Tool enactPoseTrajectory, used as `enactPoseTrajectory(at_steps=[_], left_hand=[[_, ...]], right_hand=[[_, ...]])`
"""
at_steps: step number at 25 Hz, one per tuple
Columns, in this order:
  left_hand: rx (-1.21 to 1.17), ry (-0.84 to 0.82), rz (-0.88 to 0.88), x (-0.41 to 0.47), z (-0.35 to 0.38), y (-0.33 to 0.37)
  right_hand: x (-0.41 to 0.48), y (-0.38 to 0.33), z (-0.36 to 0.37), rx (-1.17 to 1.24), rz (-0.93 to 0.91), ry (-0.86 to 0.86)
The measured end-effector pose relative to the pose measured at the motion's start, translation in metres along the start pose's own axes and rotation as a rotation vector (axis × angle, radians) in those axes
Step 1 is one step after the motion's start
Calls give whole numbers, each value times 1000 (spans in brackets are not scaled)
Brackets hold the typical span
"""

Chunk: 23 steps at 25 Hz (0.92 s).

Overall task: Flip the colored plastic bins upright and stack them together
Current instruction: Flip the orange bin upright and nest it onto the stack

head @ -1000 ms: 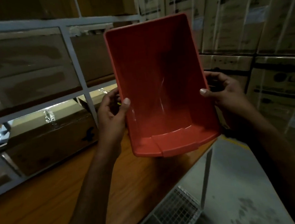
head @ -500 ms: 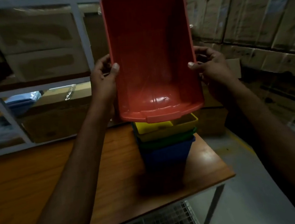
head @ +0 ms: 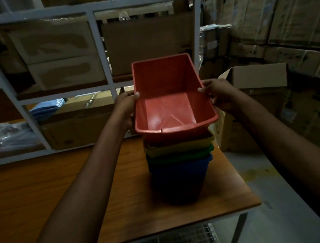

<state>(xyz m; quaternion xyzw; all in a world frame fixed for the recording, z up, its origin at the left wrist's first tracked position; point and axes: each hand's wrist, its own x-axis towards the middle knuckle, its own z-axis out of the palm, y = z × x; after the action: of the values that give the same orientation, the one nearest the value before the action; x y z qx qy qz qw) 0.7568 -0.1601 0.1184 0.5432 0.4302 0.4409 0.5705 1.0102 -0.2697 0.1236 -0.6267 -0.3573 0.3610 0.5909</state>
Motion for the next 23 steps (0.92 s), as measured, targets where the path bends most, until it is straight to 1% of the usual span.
enactPoseTrajectory(at_steps=[2, 5, 13, 19, 23], left_hand=[[50, -9, -79, 0, 1, -6], [85, 0, -153, 0, 5, -17], [107, 31, -194, 6, 9, -27], [98, 67, -269, 6, 9, -41], [95, 60, -278, 6, 10, -44]], right_hand=[[0, 6, 1, -9, 67, -34], [2, 16, 1, -9, 145, -34], [6, 23, 0, 30, 219, -21], [9, 31, 5, 6, 293, -20], [8, 39, 8, -11, 307, 10]])
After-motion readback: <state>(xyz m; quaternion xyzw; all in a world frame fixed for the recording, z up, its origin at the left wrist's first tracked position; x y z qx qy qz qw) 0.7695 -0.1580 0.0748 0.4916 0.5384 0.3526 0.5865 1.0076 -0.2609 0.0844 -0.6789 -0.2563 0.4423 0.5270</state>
